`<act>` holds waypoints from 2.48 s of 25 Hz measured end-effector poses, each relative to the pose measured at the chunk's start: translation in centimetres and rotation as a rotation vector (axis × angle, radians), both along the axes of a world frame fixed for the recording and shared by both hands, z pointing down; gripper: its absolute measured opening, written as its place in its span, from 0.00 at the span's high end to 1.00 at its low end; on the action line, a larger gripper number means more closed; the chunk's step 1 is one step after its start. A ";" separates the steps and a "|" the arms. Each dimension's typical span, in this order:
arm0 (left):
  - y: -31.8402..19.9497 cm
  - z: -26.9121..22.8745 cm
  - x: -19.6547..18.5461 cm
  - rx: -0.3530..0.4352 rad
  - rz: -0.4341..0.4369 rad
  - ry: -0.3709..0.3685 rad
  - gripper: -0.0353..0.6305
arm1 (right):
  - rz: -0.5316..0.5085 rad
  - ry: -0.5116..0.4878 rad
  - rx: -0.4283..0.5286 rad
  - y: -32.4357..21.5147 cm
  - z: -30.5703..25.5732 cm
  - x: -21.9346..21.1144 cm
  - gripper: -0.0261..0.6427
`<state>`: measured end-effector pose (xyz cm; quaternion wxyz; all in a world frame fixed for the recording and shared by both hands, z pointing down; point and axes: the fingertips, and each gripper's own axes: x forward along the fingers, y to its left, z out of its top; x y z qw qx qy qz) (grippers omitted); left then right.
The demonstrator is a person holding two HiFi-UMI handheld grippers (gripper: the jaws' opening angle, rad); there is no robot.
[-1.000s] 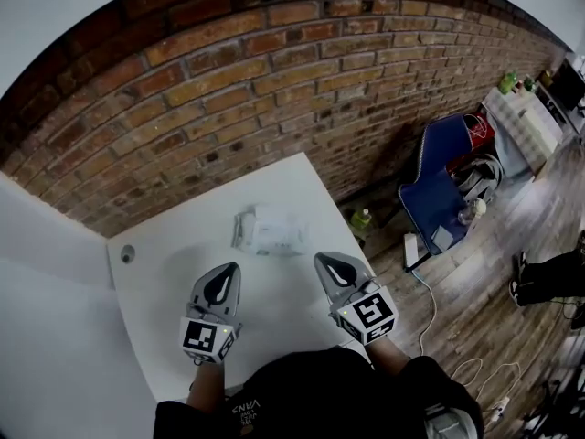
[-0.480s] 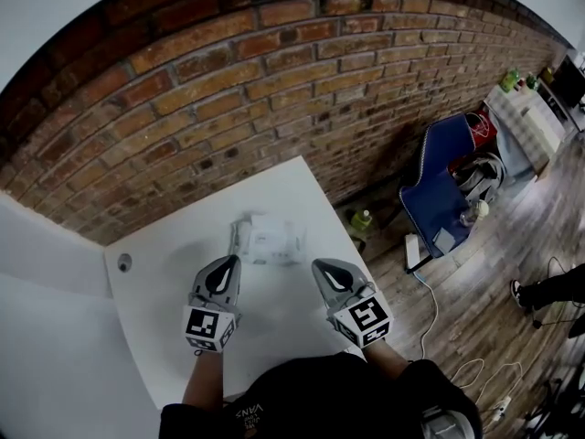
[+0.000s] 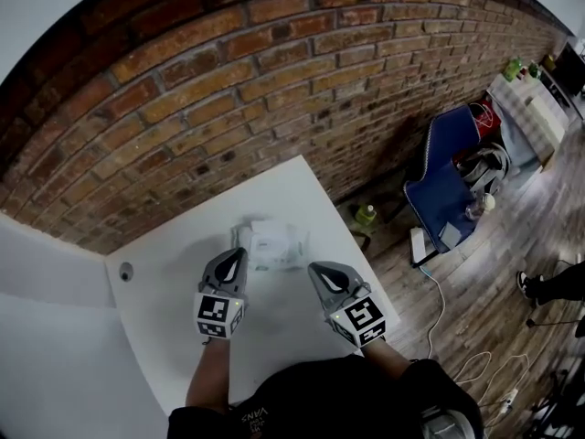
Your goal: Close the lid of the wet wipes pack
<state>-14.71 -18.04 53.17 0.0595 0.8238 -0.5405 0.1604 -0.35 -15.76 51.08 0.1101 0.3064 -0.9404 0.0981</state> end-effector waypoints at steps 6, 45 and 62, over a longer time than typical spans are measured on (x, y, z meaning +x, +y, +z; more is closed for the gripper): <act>-2.3 1.3 -1.2 -0.034 -0.020 0.009 0.95 | -0.010 0.007 -0.020 -0.5 1.0 -0.6 0.96; -10.0 4.3 -0.1 -0.310 0.079 0.052 0.82 | -0.032 0.025 -0.085 -0.8 3.7 -1.1 0.96; -4.6 6.7 0.9 -0.345 0.070 0.001 0.82 | -0.034 0.018 -0.065 0.4 3.1 -0.8 0.96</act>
